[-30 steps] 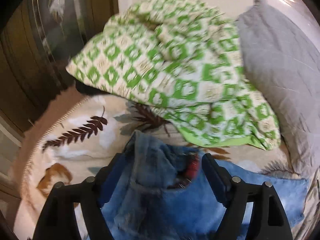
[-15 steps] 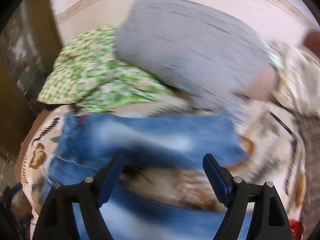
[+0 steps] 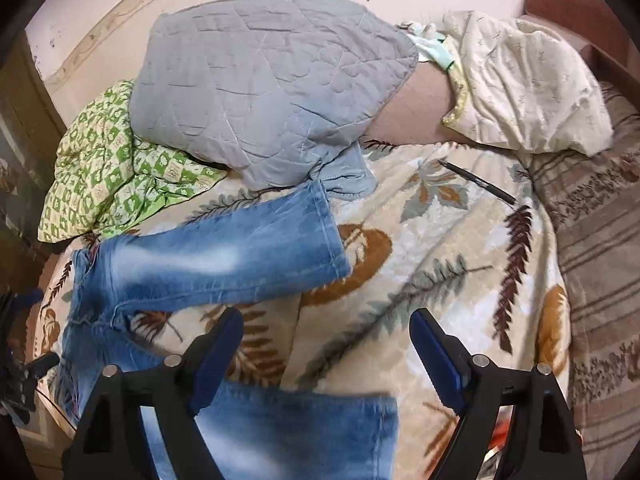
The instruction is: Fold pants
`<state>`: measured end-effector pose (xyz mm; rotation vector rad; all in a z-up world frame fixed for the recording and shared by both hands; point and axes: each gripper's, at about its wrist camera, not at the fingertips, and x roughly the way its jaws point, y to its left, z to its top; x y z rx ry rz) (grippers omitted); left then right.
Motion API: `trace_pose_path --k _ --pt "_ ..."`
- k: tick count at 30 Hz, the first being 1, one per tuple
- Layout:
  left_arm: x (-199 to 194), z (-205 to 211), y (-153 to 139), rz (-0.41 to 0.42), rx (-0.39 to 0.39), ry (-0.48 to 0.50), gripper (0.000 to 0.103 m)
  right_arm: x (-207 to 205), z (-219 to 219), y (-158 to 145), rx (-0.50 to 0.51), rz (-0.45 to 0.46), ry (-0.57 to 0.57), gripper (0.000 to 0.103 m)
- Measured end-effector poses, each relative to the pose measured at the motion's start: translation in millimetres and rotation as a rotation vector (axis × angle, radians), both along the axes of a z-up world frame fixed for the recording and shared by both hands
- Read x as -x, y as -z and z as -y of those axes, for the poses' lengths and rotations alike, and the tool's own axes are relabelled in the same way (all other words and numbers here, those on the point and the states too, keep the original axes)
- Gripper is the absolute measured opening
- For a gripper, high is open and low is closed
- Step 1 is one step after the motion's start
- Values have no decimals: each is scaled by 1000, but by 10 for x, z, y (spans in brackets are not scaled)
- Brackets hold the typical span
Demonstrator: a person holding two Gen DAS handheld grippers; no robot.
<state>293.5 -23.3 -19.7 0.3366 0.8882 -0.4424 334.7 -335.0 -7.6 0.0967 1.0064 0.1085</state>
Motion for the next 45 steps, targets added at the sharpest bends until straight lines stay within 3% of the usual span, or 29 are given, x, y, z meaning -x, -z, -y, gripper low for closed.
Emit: trace_pose_path --k 5,12,21,23,25,26,30,31,32,33,34,35,39,45 --pt "-556 119 139 -23 -78 67 103 -494 -210 156 41 -9 -60 87" --pt "-1349 298 723 -58 -230 144 103 -1260 -339 542 90 -56 -95 87" --pt "-1958 251 1242 -178 -182 131 103 -2016 -415 1165 113 -144 -118 87" --pt "-2003 251 1296 -194 -184 138 99 -2104 -438 1291 106 -162 -128 87" --pt "-2025 248 1362 -236 -171 152 75 -2143 -459 1360 92 -166 -139 87" --pt "-2033 245 1402 -260 -171 151 70 -2162 -476 1394 87 -168 -145 87" --pt "-2017 226 1420 -265 -156 157 69 -2182 -561 1435 85 -156 -169 87" --pt "-2016 222 1420 -268 -156 155 65 -2177 -579 1423 80 -144 -177 82" --pt "-2008 227 1406 -275 -147 162 51 -2169 -609 1404 78 -130 -190 73" --pt "-1991 233 1373 -259 -146 167 3 -2165 -638 1391 103 -124 -196 49" --pt "-1977 229 1330 -243 -149 164 5 -2161 -664 1385 122 -125 -201 21" --pt "-1974 220 1320 -252 -150 166 4 -2149 -685 1363 96 -126 -225 18" --pt "-1977 239 1296 -241 -167 157 4 -2067 -797 1258 163 -83 -262 16" --pt "-1821 317 1016 -181 -160 150 4 -1923 -721 1017 153 -46 -260 16"
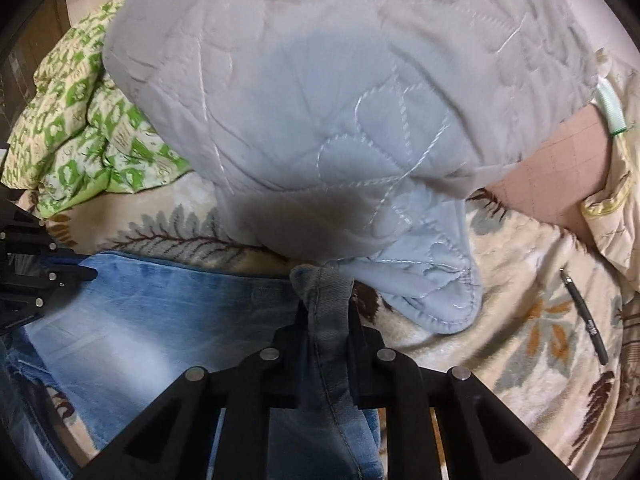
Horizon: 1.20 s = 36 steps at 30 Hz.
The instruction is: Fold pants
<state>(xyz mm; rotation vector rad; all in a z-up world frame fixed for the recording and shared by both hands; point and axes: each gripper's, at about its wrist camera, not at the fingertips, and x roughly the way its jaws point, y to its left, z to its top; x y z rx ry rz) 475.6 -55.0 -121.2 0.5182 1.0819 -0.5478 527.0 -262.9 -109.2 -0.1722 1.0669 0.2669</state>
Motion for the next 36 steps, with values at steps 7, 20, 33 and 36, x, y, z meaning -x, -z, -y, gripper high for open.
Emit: trace_pose_path --k 7,20,33,36 --pt "581 106 -702 124 60 3 4 488 165 -614 3 128 -28 16" --pt "2402 414 -905 279 114 70 4 2272 638 -1137 -55 261 -42 16" --pt "3405 465 -61 193 161 59 3 3651 822 -244 -134 96 50 16" --pt "3402 477 95 157 166 45 3 3685 795 -54 -110 19 70 16"
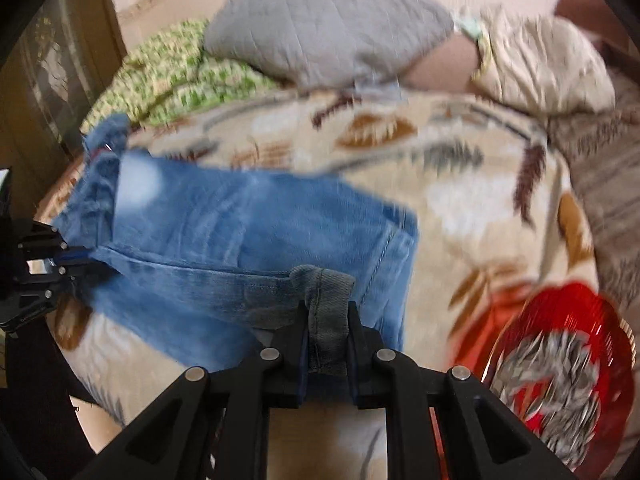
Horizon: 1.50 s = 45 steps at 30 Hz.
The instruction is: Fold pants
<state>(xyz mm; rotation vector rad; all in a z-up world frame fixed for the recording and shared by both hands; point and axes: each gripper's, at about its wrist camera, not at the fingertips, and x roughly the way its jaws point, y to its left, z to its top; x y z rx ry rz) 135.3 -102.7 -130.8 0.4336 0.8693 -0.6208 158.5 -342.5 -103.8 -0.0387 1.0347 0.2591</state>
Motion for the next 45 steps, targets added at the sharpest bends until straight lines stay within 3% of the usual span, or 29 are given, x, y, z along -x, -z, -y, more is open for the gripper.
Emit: trace_pose_path --k 5,8,9,10,11,12,13,15,21,25,33,40,44,45 --pt "18 8 219 -36 -6 -23 3 27 -36 174 20 -49 28 17" --pt "-18 21 189 -42 -8 -40 4 54 -120 158 101 -33 23 28" --pt "-18 27 167 -38 -11 -45 6 71 -139 142 134 -25 21 38" --pt "7 26 144 -36 -3 -46 9 87 -141 115 159 -18 27 57" --pt "32 9 122 -36 11 -46 12 108 -129 70 163 -6 35 66" --pt "53 -18 85 -40 31 -46 25 145 -99 6 149 14 41 71" --pt "83 -45 38 -39 54 -47 46 165 -69 -49 132 24 42 71" --pt "143 -125 -69 -9 87 -61 68 241 -12 -175 124 44 52 71" --pt "298 -519 -457 36 199 -116 77 425 21 -501 108 98 59 74" --pt "293 -880 -605 40 226 -198 78 503 -78 -681 89 128 33 75" --pt "149 -2005 -806 21 313 -414 81 400 -910 -820 -19 170 -166 76" --pt "-443 -2726 -1048 -41 405 -526 89 243 -1900 -602 -110 193 -349 76" --pt "-924 -2720 -1120 -84 371 -532 90 91 -2449 -409 -126 185 -384 76" --pt "-1105 -2657 -1105 -113 347 -520 95 45 -2559 -361 -122 183 -391 76"
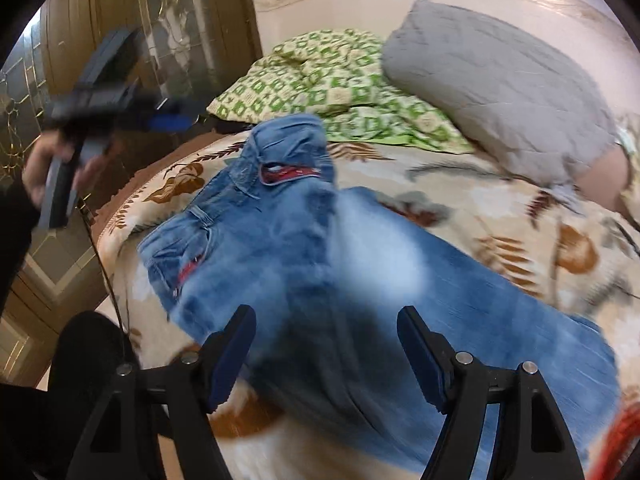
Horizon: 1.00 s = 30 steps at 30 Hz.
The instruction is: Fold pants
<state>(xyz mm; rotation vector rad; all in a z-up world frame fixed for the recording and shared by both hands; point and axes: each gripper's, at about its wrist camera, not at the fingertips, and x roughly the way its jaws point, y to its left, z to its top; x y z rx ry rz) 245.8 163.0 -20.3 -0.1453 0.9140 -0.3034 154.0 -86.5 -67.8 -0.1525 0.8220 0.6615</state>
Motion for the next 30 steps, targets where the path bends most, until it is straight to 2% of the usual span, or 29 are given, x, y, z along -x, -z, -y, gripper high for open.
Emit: trace_pose_path --k 1,6,11,15,17,18,19,21,24,27,30 --pt "-137 47 24 -24 -18 6 99 -45 -120 47 7 -2 -5 76" --pt "-680 273 200 -132 -83 25 99 -300 -497 261 46 -10 20 76" --pt "-1030 421 378 -219 -97 44 99 -452 -615 377 59 6 66 76" --pt "-1179 473 453 -254 -119 29 99 -515 -682 412 77 32 78 76" --pt "-1212 491 472 -273 -106 41 99 -536 -700 419 71 35 80 62" --pt "-1213 493 480 -279 -86 49 96 -558 -708 429 70 25 79 35" --pt "-1206 492 471 -277 -71 53 70 -590 -712 445 62 2 80 24" --pt "-1160 513 461 -287 -78 71 18 -568 -720 427 49 6 73 15" --pt "-971 535 335 -227 -79 112 17 -468 -744 342 64 53 54 10" --pt "-638 402 83 -152 -31 108 17 -348 -757 243 74 106 24 8" --pt "-130 150 -146 -77 35 92 17 -104 -763 134 106 195 -36 8"
